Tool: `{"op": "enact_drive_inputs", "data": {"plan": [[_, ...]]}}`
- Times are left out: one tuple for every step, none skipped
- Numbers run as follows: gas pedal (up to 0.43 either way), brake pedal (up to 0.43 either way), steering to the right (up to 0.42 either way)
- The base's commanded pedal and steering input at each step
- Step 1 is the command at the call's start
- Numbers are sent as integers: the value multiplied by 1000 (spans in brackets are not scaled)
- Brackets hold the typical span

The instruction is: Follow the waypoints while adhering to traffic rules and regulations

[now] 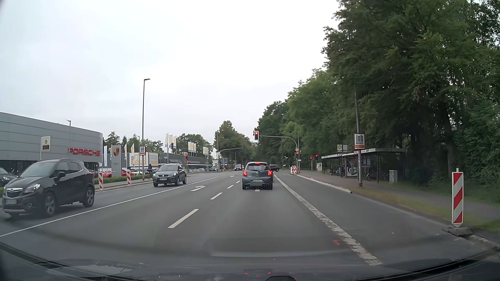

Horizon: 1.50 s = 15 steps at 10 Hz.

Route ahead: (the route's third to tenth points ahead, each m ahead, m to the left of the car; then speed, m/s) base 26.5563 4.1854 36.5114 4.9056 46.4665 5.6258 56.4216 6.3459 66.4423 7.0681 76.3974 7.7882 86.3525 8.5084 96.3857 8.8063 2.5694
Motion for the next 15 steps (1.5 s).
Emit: {"op": "enact_drive_inputs", "data": {"plan": [[0,0,0],[0,0,0],[0,0,0],[0,0,0],[0,0,0],[0,0,0],[0,24,0],[0,73,0],[0,91,0],[0,110,0],[0,116,0],[0,116,0],[0,122,0],[0,122,0],[0,128,0]]}}
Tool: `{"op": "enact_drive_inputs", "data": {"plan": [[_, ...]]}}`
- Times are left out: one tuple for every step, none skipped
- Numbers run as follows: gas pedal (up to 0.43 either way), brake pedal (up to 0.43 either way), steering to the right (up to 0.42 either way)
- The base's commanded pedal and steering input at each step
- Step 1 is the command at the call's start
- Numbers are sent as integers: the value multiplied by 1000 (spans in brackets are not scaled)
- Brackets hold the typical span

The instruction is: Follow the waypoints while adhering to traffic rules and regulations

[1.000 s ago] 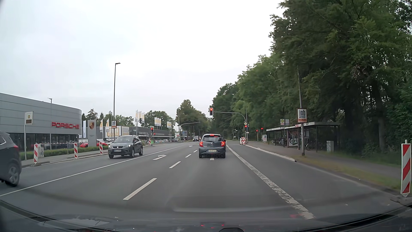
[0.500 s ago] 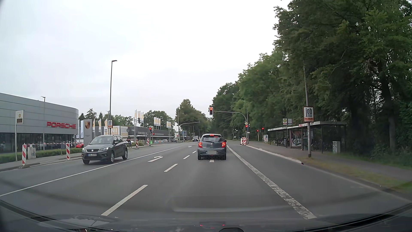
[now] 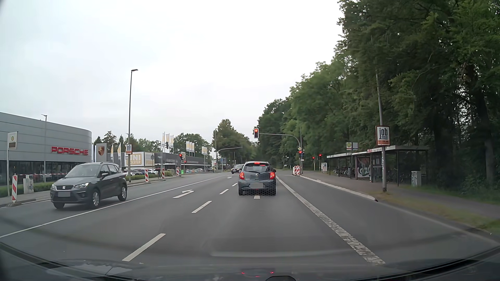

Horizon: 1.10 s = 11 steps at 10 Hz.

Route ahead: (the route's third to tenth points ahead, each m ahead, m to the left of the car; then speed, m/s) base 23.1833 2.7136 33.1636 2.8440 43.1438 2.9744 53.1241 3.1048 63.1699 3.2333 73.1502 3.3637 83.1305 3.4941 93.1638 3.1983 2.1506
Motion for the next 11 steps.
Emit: {"op": "enact_drive_inputs", "data": {"plan": [[0,128,0],[0,128,0],[0,128,0],[0,116,0],[0,104,0],[0,104,0],[0,91,0],[0,91,0],[0,91,0],[0,91,0],[0,91,0]]}}
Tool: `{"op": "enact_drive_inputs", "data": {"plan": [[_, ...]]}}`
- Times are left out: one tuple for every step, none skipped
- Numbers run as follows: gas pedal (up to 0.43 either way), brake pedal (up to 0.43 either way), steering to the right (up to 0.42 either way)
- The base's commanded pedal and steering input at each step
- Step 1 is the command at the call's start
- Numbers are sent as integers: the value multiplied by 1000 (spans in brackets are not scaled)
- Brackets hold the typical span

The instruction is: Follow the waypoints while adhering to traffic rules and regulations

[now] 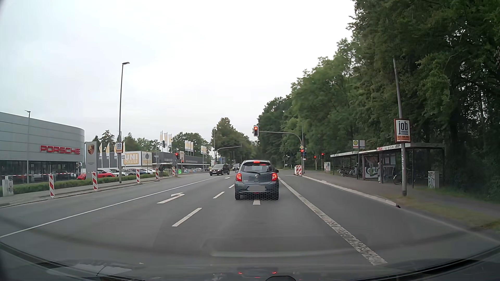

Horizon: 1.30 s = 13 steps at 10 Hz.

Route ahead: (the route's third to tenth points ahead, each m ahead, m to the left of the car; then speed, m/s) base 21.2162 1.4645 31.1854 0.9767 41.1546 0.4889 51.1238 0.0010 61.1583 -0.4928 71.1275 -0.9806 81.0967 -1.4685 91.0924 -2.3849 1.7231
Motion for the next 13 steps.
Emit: {"op": "enact_drive_inputs", "data": {"plan": [[0,91,0],[0,91,0],[0,91,-1],[0,91,-1],[0,79,-1],[0,79,-1],[0,79,-1],[0,79,-1],[0,79,-1],[0,79,-1],[0,79,-1],[0,91,-1],[0,98,-1]]}}
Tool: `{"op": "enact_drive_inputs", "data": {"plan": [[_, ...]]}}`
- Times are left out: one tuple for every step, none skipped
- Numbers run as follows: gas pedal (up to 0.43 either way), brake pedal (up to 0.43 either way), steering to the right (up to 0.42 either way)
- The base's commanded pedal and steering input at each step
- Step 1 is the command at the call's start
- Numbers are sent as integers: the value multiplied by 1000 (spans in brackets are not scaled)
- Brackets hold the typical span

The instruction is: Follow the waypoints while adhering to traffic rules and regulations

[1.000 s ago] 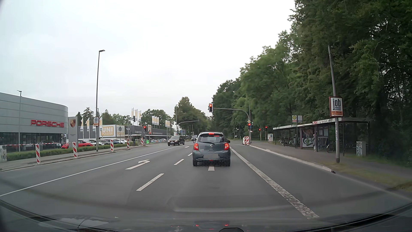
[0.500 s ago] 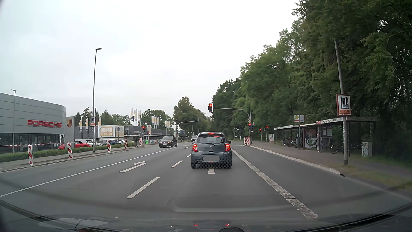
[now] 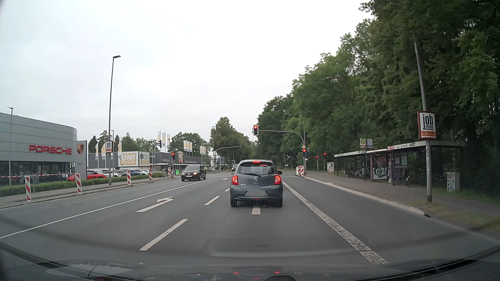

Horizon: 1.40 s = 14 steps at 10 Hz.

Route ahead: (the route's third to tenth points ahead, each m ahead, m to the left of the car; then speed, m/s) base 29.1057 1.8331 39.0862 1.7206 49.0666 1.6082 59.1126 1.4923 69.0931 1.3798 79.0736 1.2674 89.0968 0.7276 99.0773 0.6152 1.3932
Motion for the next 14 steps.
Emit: {"op": "enact_drive_inputs", "data": {"plan": [[0,91,-1],[0,104,-1],[0,104,-1],[0,104,-1],[0,104,-1],[0,104,-1],[0,104,-1],[0,110,-1],[0,110,-1],[0,104,-2],[0,98,-2],[0,98,-2],[0,98,-2],[0,98,-2]]}}
